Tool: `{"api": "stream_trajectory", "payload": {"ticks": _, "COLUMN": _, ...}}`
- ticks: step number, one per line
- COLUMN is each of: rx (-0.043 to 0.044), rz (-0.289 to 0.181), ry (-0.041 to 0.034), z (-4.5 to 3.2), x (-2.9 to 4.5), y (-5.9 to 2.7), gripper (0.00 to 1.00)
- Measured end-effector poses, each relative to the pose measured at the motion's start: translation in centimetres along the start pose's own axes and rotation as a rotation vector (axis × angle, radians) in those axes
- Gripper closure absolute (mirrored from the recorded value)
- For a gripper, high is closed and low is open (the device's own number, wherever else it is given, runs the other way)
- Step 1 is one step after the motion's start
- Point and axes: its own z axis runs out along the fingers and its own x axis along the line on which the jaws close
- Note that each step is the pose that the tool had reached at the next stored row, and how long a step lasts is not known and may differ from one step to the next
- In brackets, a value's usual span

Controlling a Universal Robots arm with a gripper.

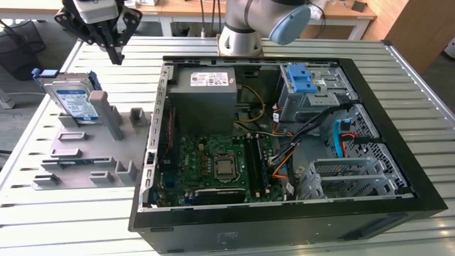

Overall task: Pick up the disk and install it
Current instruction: 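Reach for the disk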

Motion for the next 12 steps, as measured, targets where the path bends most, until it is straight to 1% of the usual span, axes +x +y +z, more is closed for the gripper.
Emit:
{"api": "stream_trajectory", "payload": {"ticks": 8, "rx": 0.0003, "rz": 0.000, "ry": 0.0037, "z": 0.15, "x": 2.05, "y": 0.14, "gripper": 0.89}}
{"api": "stream_trajectory", "payload": {"ticks": 10, "rx": 0.0004, "rz": 0.000, "ry": 0.0047, "z": 0.19, "x": 2.45, "y": 0.13, "gripper": 0.89}}
{"api": "stream_trajectory", "payload": {"ticks": 12, "rx": 0.0004, "rz": -0.001, "ry": 0.0054, "z": 0.23, "x": 2.66, "y": 0.11, "gripper": 0.89}}
